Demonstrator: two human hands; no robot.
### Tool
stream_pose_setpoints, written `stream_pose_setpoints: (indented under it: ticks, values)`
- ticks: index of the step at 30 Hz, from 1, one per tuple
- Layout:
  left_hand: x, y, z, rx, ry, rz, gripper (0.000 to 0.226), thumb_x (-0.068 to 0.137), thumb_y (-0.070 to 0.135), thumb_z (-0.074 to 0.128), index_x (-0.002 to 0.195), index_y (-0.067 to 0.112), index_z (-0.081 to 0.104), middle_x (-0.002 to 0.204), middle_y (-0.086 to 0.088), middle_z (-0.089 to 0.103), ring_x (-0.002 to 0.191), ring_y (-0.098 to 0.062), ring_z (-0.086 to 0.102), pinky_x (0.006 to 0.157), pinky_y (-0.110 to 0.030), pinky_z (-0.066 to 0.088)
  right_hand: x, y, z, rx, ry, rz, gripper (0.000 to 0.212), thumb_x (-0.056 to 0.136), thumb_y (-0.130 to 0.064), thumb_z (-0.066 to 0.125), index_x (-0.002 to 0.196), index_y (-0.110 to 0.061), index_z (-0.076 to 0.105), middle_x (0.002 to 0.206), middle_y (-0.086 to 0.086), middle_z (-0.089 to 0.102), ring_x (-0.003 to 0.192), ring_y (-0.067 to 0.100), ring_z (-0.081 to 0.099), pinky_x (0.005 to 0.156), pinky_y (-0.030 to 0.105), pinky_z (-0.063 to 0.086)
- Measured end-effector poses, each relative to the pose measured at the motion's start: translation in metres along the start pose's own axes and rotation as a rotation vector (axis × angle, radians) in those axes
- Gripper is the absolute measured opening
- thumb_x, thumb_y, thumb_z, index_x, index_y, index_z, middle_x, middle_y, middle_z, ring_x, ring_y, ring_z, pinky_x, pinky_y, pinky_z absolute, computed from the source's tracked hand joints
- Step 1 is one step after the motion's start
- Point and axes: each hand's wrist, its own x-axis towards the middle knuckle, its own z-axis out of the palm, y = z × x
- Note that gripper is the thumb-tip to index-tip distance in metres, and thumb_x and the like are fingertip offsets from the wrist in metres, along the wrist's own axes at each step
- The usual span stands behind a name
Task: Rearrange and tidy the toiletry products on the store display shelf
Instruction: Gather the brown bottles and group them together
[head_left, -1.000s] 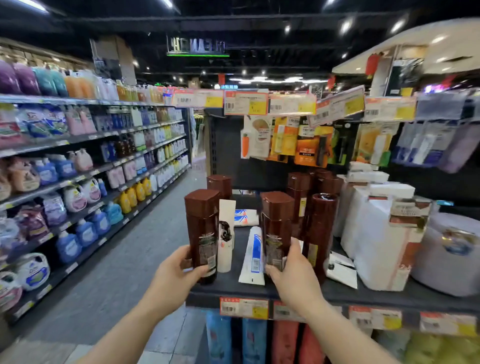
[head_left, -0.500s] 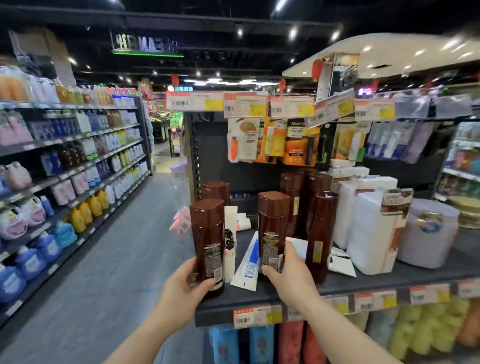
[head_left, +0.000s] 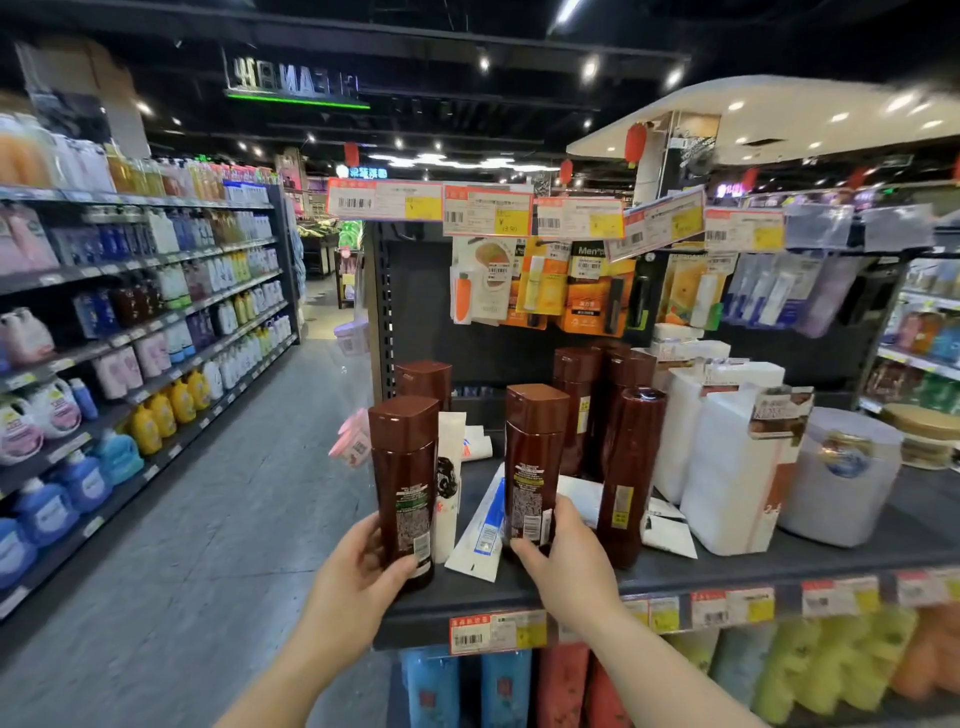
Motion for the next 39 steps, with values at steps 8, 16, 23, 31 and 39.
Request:
stream_pose_setpoints:
  ticks: [8, 16, 23, 31, 39]
  values:
    - [-0.004, 0.003, 0.000, 0.017, 0.010, -0.009, 0.052, 0.077, 0.020, 0.078, 0.116, 0.041, 0.052, 0.106, 0.023, 0.066, 0.098, 0.005, 0.063, 0.082, -0.015, 0.052, 0.003, 0.003, -0.001, 0.008, -0.035, -0.005, 0.029, 0.085, -0.033, 0.067, 0.102, -0.039, 0.044, 0.090, -0.024, 0.059, 0.089, 0.008, 0.058, 0.071, 0.028, 0.045]
    - [-0.006, 0.012, 0.002, 0.016, 0.080, -0.054, 0.068, 0.073, 0.016, 0.081, 0.132, 0.024, 0.049, 0.120, 0.012, 0.061, 0.103, -0.003, 0.060, 0.089, -0.020, 0.049, 0.005, 0.003, -0.004, 0.044, -0.077, -0.010, 0.038, 0.083, -0.033, 0.070, 0.113, -0.033, 0.046, 0.088, -0.025, 0.056, 0.089, 0.007, 0.059, 0.072, 0.027, 0.046]
    - [-0.028, 0.045, 0.006, 0.189, 0.440, 0.114, 0.083, 0.064, 0.036, 0.084, 0.136, 0.024, 0.043, 0.124, 0.010, 0.047, 0.114, -0.006, 0.045, 0.096, -0.032, 0.042, -0.011, 0.003, -0.017, 0.226, 0.049, -0.087, 0.059, 0.081, -0.035, 0.073, 0.131, -0.038, 0.041, 0.113, -0.028, 0.050, 0.104, -0.009, 0.048, 0.080, 0.010, 0.036]
    - [-0.051, 0.090, 0.059, 0.206, 0.382, 0.396, 0.061, 0.061, 0.048, 0.079, 0.111, 0.048, 0.044, 0.107, 0.036, 0.044, 0.105, 0.009, 0.047, 0.077, -0.016, 0.042, -0.020, 0.036, -0.059, 0.372, 0.371, -0.073, 0.033, 0.078, -0.022, 0.076, 0.091, -0.033, 0.048, 0.090, -0.008, 0.058, 0.084, 0.006, 0.057, 0.074, 0.027, 0.048]
    - [-0.032, 0.081, 0.138, 0.093, -0.027, 0.228, 0.062, 0.074, 0.039, 0.078, 0.123, 0.048, 0.042, 0.124, 0.033, 0.046, 0.113, 0.021, 0.042, 0.090, -0.002, 0.037, 0.004, 0.073, -0.091, 0.202, 0.127, 0.049, 0.072, 0.076, -0.025, 0.079, 0.136, -0.028, 0.038, 0.119, -0.014, 0.050, 0.110, 0.006, 0.051, 0.091, 0.024, 0.041]
